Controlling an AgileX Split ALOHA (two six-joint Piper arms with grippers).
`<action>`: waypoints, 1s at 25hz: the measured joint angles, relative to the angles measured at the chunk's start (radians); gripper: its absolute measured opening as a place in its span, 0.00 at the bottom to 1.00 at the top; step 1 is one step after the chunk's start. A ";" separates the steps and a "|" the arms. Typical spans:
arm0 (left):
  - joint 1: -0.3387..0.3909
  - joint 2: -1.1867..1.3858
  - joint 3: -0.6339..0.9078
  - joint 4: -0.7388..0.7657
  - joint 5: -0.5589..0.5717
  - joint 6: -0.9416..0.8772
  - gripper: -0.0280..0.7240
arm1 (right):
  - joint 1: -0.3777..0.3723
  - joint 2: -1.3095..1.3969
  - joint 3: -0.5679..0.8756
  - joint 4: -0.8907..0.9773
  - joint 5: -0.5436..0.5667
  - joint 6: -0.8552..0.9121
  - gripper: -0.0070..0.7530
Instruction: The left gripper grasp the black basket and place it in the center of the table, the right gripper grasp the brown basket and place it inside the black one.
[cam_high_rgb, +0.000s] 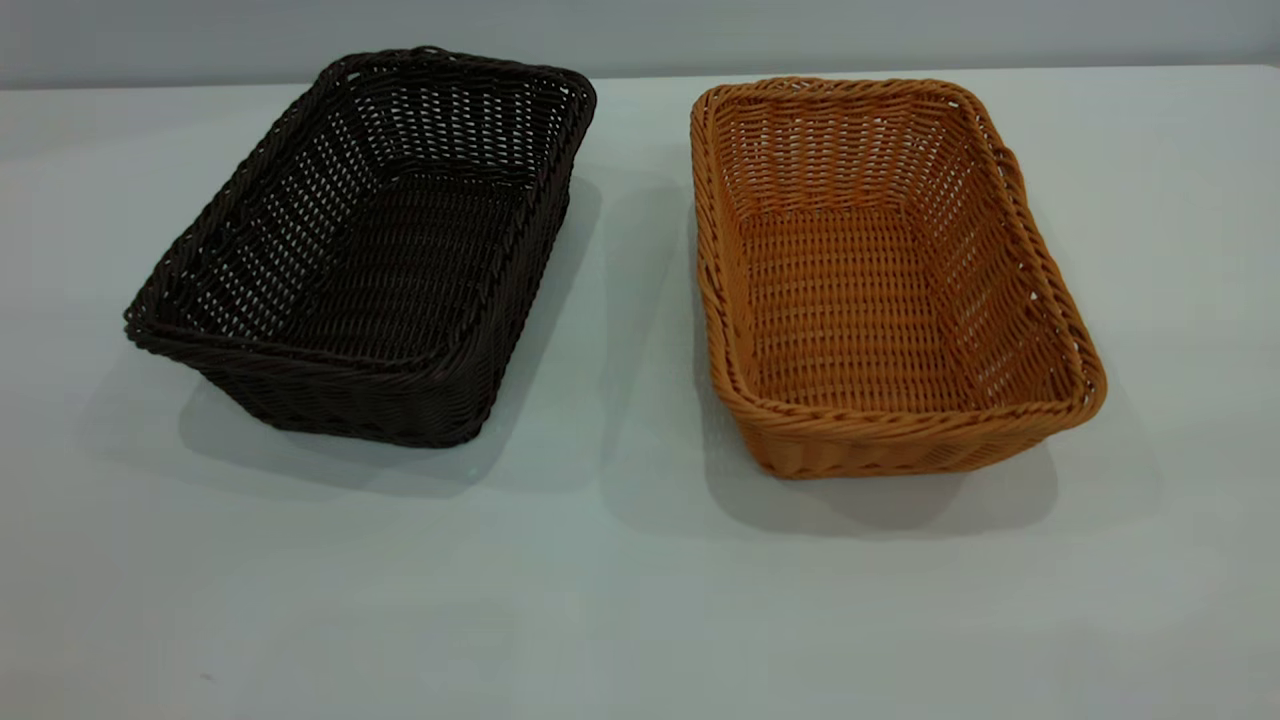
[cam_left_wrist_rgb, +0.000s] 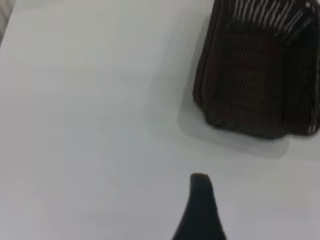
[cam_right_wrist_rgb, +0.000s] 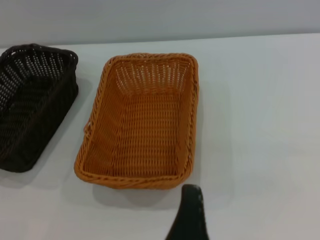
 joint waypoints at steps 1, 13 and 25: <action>0.000 0.051 0.000 -0.001 -0.059 0.002 0.74 | 0.000 0.025 0.000 0.000 -0.008 0.000 0.75; -0.013 0.783 -0.013 -0.051 -0.715 0.122 0.74 | 0.000 0.109 -0.001 -0.004 -0.035 0.000 0.75; -0.070 1.420 -0.361 -0.051 -0.812 0.207 0.74 | 0.000 0.122 -0.001 -0.004 -0.079 0.066 0.75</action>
